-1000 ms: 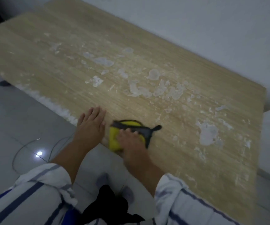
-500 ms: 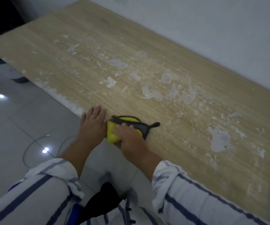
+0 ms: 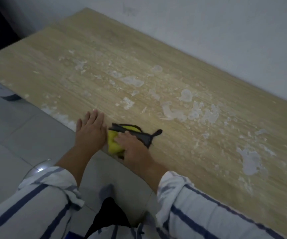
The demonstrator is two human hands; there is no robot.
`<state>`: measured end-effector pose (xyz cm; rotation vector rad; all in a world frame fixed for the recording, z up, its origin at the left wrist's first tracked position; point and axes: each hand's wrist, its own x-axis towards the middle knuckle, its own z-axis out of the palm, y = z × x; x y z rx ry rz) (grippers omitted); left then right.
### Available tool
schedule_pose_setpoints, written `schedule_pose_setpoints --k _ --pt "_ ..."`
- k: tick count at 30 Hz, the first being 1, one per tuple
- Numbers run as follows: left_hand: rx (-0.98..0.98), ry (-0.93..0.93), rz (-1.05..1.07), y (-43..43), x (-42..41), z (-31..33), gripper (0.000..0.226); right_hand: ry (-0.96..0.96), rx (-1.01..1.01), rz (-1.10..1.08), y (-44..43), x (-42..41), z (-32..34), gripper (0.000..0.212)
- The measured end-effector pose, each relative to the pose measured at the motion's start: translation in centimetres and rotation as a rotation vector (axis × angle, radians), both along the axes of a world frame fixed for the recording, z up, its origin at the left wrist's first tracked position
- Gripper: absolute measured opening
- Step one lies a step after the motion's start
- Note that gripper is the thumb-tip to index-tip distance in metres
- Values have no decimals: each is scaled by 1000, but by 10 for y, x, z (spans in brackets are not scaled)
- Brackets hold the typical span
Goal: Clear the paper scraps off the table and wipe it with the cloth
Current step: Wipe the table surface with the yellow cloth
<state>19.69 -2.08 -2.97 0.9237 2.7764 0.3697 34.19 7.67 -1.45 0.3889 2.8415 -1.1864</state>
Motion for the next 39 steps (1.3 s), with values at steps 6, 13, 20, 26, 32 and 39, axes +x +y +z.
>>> schedule_pose_setpoints --k 6,13,20,26,32,39 --pt "-45 -32 -65 0 -62 4 53 -51 41 -733 106 -7 21 41" --pt "133 -258 -176 14 -110 20 42 -247 235 -15 -29 -86 -5 55" --pt "284 -504 48 15 -151 55 30 -8 -272 -257 -26 -102 46 42" --pt "408 -1229 253 55 -127 93 53 112 -45 -539 43 -108 83 41" --pt "621 -1313 89 103 -113 127 28 183 143 -296 55 -118 112 42" --pt "412 -746 -258 139 -104 173 27 262 75 -562 111 -101 154 54"
